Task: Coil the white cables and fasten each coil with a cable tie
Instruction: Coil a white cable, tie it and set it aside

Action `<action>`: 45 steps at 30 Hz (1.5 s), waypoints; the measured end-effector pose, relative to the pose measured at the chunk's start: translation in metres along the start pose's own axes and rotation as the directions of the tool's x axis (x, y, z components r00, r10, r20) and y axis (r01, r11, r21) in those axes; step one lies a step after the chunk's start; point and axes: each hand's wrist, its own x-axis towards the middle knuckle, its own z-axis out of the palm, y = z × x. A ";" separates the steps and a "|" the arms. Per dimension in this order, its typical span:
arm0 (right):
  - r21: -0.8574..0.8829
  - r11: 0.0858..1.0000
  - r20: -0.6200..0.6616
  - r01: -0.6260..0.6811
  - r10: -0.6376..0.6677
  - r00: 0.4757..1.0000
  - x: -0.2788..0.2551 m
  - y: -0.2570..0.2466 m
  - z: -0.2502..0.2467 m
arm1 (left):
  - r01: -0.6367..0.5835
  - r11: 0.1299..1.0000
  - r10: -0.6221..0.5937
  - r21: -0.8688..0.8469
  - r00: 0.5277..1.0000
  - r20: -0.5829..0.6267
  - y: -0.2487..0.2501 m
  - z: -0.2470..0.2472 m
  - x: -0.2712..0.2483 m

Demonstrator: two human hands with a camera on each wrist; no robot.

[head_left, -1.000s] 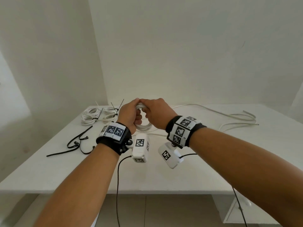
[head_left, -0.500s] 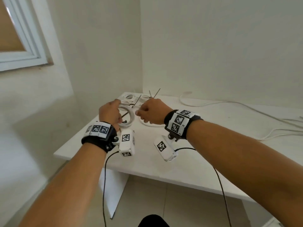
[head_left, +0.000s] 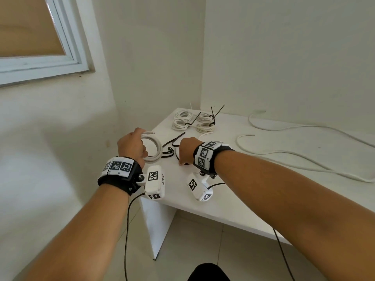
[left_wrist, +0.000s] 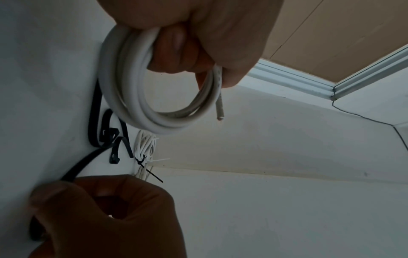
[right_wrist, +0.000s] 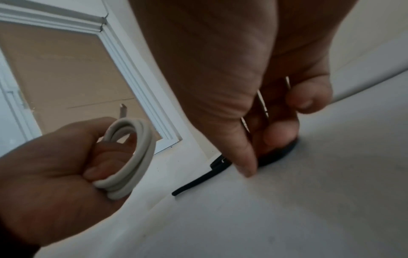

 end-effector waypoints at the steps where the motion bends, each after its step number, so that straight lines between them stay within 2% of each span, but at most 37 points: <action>1: 0.008 1.000 0.004 -0.016 0.016 1.000 0.001 0.003 0.000 | 0.000 1.000 0.000 -0.003 1.000 0.004 0.000 0.001 0.000; 6: 0.097 0.994 -0.029 -0.056 0.059 0.998 -0.013 0.041 -0.013 | -0.009 1.000 0.010 -0.004 0.998 0.058 -0.003 0.017 -0.007; 11: 0.373 0.915 -0.094 -0.151 0.199 0.975 -0.052 0.100 -0.031 | -0.006 1.000 0.005 0.010 0.986 0.166 -0.014 0.058 -0.029; 14: 0.508 0.840 -0.162 -0.190 0.309 0.937 -0.074 0.140 -0.034 | 0.018 0.999 -0.025 0.031 0.969 0.245 -0.025 0.093 -0.049; 18: 0.716 0.687 -0.268 -0.124 0.434 0.860 -0.104 0.192 -0.032 | 0.039 0.996 -0.065 0.078 0.928 0.367 -0.044 0.148 -0.087; 21: 0.801 0.594 -0.313 -0.075 0.522 0.794 -0.125 0.221 -0.028 | 0.043 0.992 -0.096 0.122 0.877 0.471 -0.059 0.189 -0.121; 27: 0.888 0.457 -0.355 0.043 0.623 0.697 -0.149 0.263 -0.022 | -0.012 0.974 -0.133 0.225 0.775 0.618 -0.082 0.248 -0.174; 29: 0.926 0.370 -0.314 0.079 0.633 0.707 -0.154 0.271 -0.020 | -0.025 0.970 -0.139 0.241 0.758 0.637 -0.088 0.260 -0.183; 33: 0.987 0.121 -0.154 0.103 0.576 0.803 -0.165 0.277 -0.017 | -0.016 0.959 -0.185 0.282 0.717 0.671 -0.105 0.273 -0.189; 34: 0.991 0.109 -0.125 0.077 0.550 0.826 -0.168 0.279 -0.017 | -0.007 0.956 -0.204 0.293 0.701 0.683 -0.109 0.274 -0.189; 38: 0.983 0.181 -0.094 0.010 0.462 0.882 -0.174 0.283 -0.017 | 0.035 0.944 -0.271 0.327 0.647 0.713 -0.119 0.279 -0.185; 40: 0.990 0.139 -0.088 0.029 0.446 0.891 -0.172 0.283 -0.016 | 0.045 0.943 -0.282 0.331 0.639 0.716 -0.120 0.280 -0.181; 43: 0.995 0.003 -0.092 0.099 0.397 0.913 -0.167 0.282 -0.011 | 0.021 0.951 -0.242 0.307 0.668 0.703 -0.124 0.279 -0.176; 45: 0.990 -0.020 -0.123 0.140 0.372 0.920 -0.163 0.282 -0.010 | -0.003 0.957 -0.202 0.289 0.708 0.677 -0.124 0.279 -0.172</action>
